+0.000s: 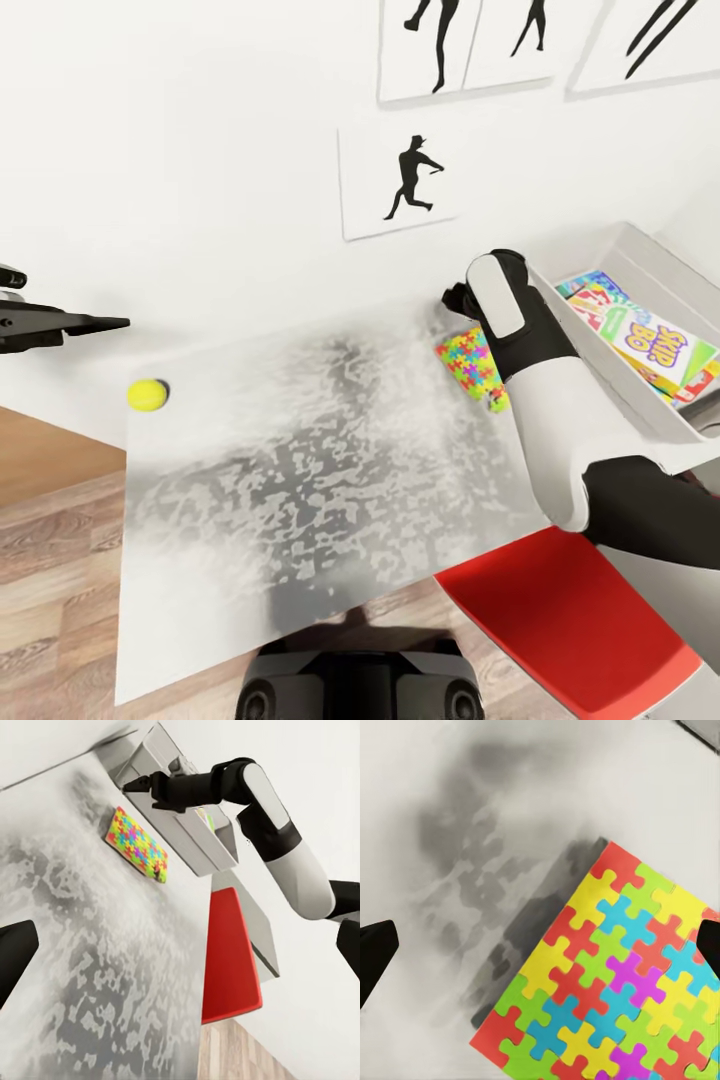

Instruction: Put all the toys in the child's room - the three board games (two on the bed and one on the table), the two jigsaw puzzles on the table, and the tennis ball on the table - inside the toy box on the table in the child's room.

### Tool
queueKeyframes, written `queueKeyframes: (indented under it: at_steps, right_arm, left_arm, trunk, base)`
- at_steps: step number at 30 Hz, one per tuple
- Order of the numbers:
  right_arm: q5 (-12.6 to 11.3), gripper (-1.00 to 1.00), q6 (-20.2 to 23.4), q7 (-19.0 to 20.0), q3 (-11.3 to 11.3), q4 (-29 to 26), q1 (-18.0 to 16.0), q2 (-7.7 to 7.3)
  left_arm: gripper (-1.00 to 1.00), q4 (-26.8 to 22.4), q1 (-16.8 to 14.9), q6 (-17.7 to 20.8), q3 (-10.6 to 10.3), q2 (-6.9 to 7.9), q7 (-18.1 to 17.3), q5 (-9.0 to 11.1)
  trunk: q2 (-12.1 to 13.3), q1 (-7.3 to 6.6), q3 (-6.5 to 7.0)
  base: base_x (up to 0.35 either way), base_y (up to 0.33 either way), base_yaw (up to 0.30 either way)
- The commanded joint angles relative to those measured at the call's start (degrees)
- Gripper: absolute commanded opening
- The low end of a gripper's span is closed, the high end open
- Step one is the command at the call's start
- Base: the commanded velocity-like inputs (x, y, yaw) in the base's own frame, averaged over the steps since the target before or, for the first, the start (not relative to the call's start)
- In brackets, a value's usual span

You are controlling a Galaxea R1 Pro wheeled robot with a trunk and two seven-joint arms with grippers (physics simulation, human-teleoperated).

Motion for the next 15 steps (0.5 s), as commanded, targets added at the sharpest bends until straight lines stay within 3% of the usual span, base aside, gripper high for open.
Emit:
queueKeyframes:
  at_steps: [1,10,15]
  right_arm:
    - [-0.38,1.0,0.16,-0.59,0.19,-0.02,-0.37,-0.03]
    - [4.49,1.0,3.42,-0.91,0.01,0.04,-3.54,0.05]
    - [5.47,1.0,4.53,-0.9,-0.01,-0.02,-4.15,0.02]
  left_arm:
    - [1.0,0.03,-0.08,0.61,-0.17,0.08,-0.28,0.01]
    - [1.0,0.02,-0.08,0.61,-0.25,0.21,-0.28,-0.13]
    - [1.0,0.02,-0.08,0.61,-0.25,0.23,-0.28,-0.17]
  trunk:
    - [-0.1,0.03,-0.18]
    - [-0.1,0.03,-1.03]
    - [-0.1,0.03,-1.5]
  base:
    - [0.0,0.0,0.0]
    - [0.0,0.0,0.0]
    - [0.0,0.0,0.0]
